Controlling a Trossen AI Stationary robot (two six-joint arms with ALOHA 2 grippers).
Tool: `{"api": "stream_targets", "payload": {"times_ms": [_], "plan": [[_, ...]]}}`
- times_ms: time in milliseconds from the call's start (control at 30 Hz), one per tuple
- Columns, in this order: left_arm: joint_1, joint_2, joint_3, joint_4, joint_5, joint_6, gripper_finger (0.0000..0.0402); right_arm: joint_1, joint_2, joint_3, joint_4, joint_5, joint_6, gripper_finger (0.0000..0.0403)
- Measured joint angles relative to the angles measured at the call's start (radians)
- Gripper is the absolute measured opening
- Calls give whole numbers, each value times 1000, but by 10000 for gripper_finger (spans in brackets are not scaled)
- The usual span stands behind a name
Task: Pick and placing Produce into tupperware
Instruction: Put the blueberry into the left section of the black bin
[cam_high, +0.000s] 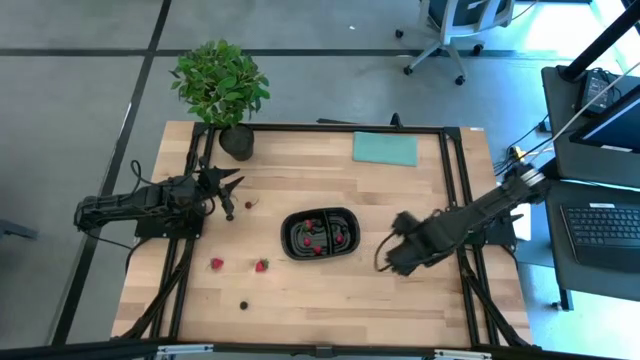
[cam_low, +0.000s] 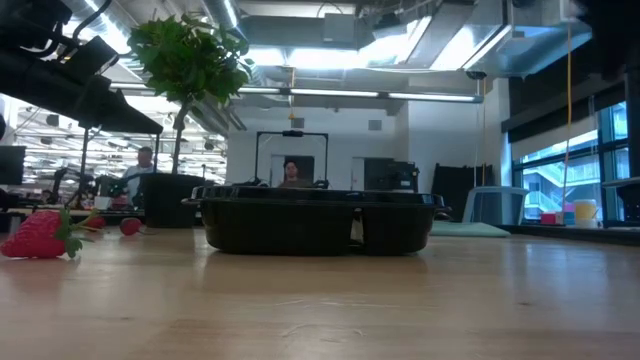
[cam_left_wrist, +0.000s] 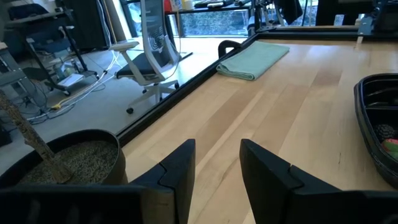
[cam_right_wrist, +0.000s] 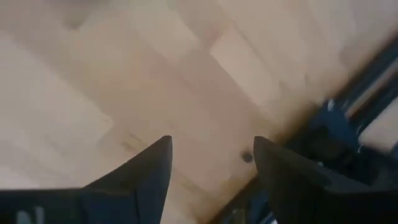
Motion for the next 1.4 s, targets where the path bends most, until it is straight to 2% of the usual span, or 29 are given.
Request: {"api": "stream_targets", "payload": {"times_ms": [200,367,567,1000,1233,1400], "plan": [[0,0,0,0,0,0,120,54,-183,-288,156,-10,381,227],[0,0,0,0,0,0,120,88,-231,-446,275,-87,526,227],[0,0,0,0,0,0,120,107,-230,-566,295,-199,667,227],[0,0,0,0,0,0,120,147,-230,-726,409,-219,774,227],[0,0,0,0,0,0,120,146,-232,-830,548,-219,777,227],[0,0,0,0,0,0,120,146,-236,-859,569,-215,797,227]]}}
